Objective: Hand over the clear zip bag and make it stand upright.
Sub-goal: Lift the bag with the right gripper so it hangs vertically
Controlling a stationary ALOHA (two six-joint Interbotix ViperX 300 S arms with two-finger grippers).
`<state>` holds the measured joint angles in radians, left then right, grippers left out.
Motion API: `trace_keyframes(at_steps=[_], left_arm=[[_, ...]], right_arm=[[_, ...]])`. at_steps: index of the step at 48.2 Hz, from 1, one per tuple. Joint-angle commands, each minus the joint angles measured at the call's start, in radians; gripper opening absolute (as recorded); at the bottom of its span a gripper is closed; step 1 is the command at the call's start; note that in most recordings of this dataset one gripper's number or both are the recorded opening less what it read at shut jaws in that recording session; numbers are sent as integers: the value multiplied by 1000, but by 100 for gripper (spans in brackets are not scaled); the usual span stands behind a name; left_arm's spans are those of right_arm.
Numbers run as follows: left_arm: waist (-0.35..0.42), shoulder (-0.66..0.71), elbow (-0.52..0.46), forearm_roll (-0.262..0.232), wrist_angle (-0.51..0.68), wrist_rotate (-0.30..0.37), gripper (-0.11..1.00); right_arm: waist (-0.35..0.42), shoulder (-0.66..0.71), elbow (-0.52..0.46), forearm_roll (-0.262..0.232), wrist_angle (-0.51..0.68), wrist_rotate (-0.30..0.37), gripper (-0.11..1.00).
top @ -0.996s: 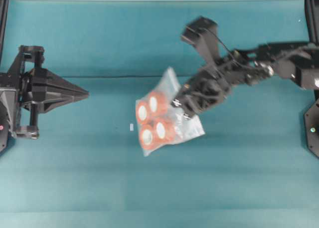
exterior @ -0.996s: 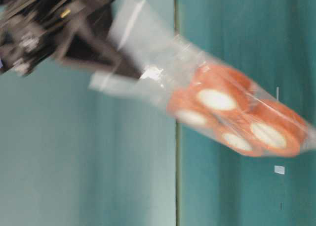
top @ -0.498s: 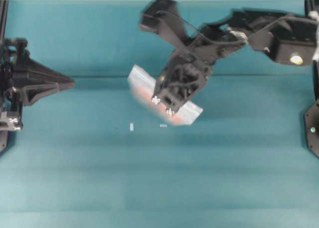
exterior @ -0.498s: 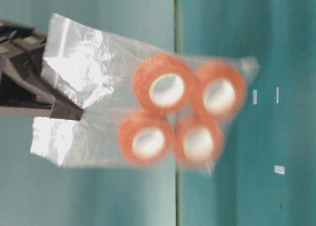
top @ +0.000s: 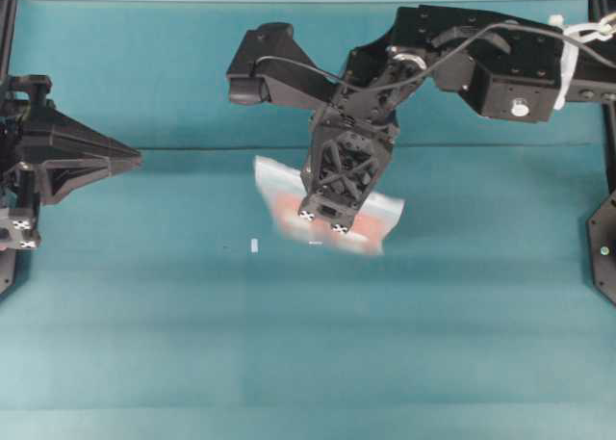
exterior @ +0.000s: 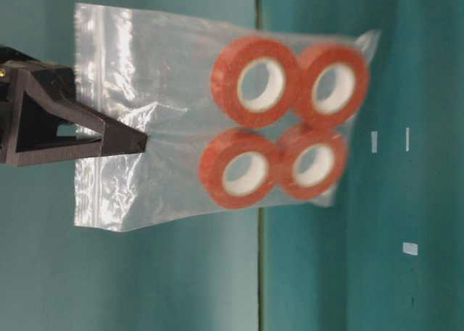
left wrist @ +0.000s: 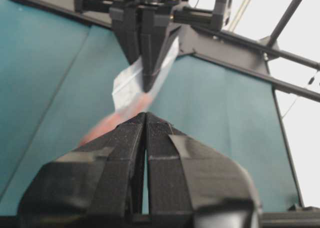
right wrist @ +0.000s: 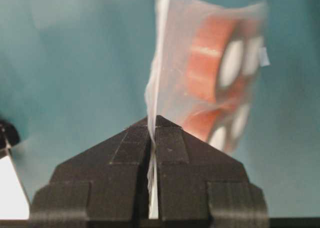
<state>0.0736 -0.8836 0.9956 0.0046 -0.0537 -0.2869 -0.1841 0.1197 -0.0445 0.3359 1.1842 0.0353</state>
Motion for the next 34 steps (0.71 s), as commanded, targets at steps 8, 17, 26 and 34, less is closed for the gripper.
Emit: trace_keyframes(at_steps=[8, 17, 26, 34], left_arm=[[11, 17, -9, 3, -23, -6, -1], [11, 38, -9, 3, -92, -3, -1], [11, 69, -8, 3, -52, -8, -1], [11, 95, -14, 3, -49, -29, -1]], right_arm=[[5, 6, -3, 0, 0, -78, 1], [6, 28, 31, 0, -12, -109, 1], [9, 31, 38, -2, -34, -110, 1], [11, 29, 28, -14, -28, -114, 1]])
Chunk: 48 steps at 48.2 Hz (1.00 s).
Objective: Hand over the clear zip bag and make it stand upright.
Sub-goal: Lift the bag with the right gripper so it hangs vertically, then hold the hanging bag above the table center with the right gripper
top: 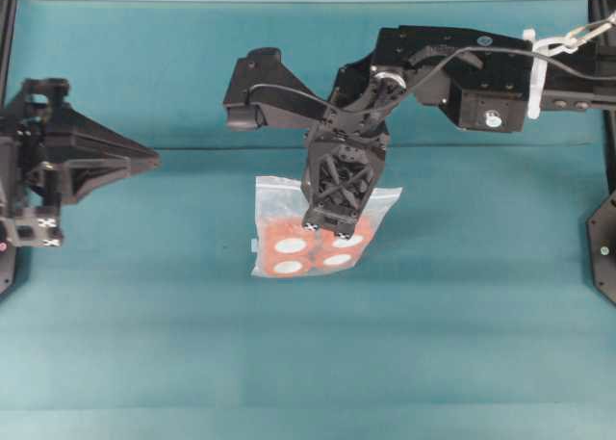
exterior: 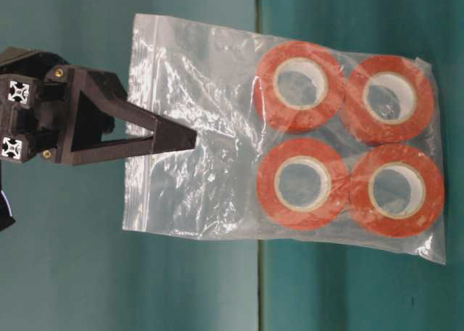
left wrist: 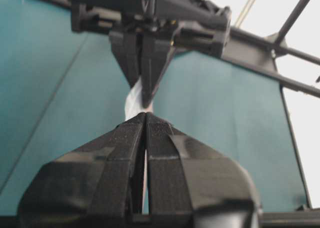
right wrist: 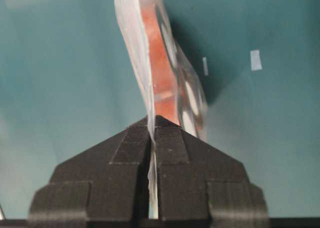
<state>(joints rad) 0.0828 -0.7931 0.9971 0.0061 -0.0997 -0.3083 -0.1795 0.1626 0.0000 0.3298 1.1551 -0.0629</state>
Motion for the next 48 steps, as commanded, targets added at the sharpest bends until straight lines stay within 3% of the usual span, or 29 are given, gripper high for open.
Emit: trace_keyframes(at_steps=[1, 15, 26, 48], left_arm=[[2, 6, -17, 2, 0, -15, -1], [2, 3, -25, 2, 28, -37, -1], [0, 14, -28, 2, 0, -26, -1], [-9, 15, -25, 2, 52, -26, -1]], right_arm=[[6, -14, -20, -12, 5, -15, 1], [6, 3, -114, -69, 104, -14, 1], [21, 20, -118, -69, 117, -17, 1], [40, 21, -97, -74, 109, -21, 1]])
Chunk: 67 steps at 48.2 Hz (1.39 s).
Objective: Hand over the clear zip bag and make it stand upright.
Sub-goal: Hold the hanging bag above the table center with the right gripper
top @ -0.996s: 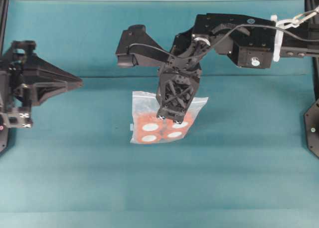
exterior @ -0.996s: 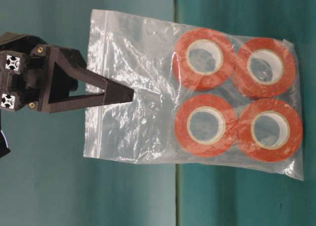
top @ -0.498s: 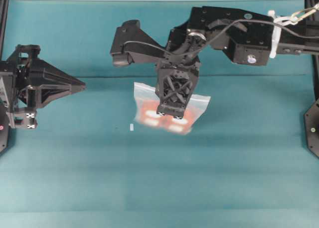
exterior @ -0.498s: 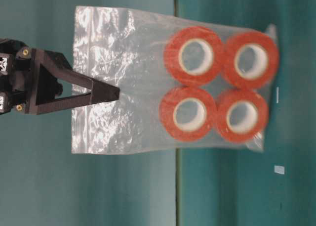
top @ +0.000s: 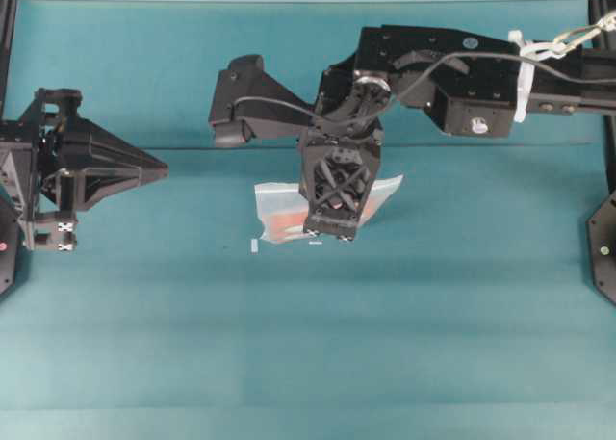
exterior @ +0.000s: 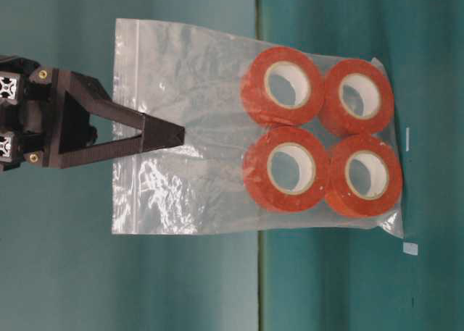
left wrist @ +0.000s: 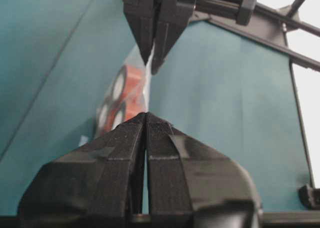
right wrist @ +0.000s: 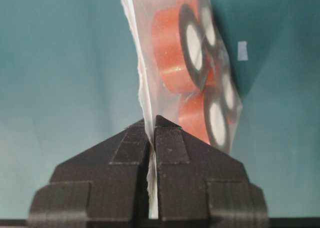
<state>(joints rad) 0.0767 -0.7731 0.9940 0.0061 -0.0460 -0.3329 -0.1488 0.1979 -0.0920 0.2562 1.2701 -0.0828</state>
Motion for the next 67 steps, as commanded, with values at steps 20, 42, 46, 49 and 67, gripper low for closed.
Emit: trace_keyframes(at_steps=[20, 42, 46, 49, 67], left_arm=[[-3, -3, -23, 2, 48, -75, -1], [-2, -15, -38, 2, 49, -204, -1], [-2, -17, -38, 2, 49, -202, -1], [-2, -18, -37, 2, 49, -202, -1], [0, 6, 2, 6, 49, -114, 79]], right_arm=[[18, -11, -17, 0, -6, 38, 1], [12, 2, -57, 0, 15, 49, 1], [12, 3, -58, 0, 26, 54, 1], [11, 3, -57, 0, 31, 54, 1], [9, 5, -32, 0, -8, 61, 1]])
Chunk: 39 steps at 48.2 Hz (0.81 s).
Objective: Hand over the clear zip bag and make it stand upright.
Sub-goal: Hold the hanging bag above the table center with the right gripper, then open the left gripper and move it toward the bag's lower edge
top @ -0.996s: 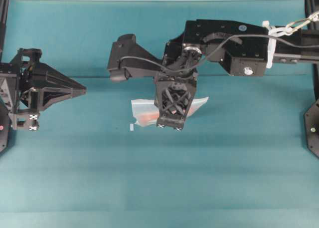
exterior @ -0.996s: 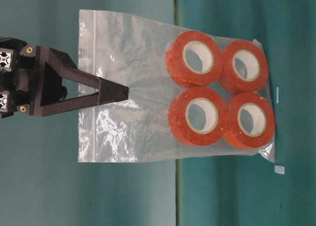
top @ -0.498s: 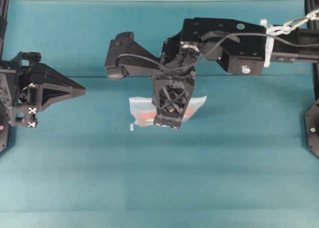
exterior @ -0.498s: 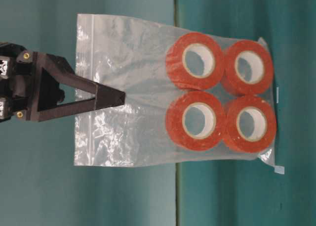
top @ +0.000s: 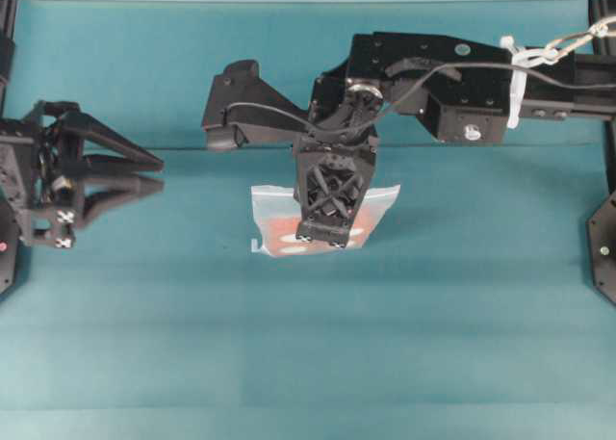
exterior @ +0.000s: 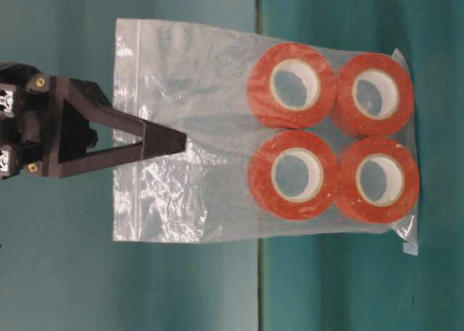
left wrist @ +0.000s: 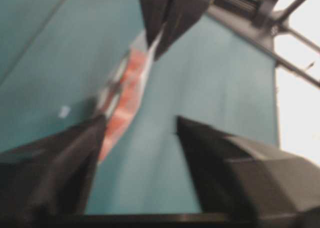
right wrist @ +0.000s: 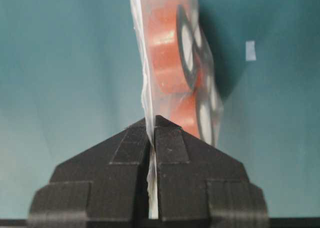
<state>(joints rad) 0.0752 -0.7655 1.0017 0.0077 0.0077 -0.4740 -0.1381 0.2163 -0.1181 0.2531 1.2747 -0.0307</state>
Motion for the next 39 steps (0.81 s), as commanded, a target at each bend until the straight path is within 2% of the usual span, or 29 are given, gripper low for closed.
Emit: trace_keyframes(at_steps=[1, 4, 10, 16, 24, 31, 39], left_arm=[[0, -3, -3, 6, -5, 41, 84], [-6, -6, 5, 6, -5, 117, 91], [-23, -5, 17, 5, 0, 285, 83], [-28, 23, 26, 6, -5, 408, 84], [-51, 135, 48, 5, -40, 417, 85], [-87, 252, 49, 6, -133, 414, 86], [-98, 373, 37, 5, -232, 377, 87]], right_arm=[[-2, -14, -5, 3, -14, 12, 1], [-3, -14, -5, 3, -18, 21, 1], [-3, -14, -2, 3, -18, 31, 1], [-3, -14, 9, 3, -20, 34, 1], [-2, -14, 26, 3, -34, 37, 1], [-3, -14, 29, 3, -52, 44, 1], [-3, -14, 29, 3, -55, 46, 1]])
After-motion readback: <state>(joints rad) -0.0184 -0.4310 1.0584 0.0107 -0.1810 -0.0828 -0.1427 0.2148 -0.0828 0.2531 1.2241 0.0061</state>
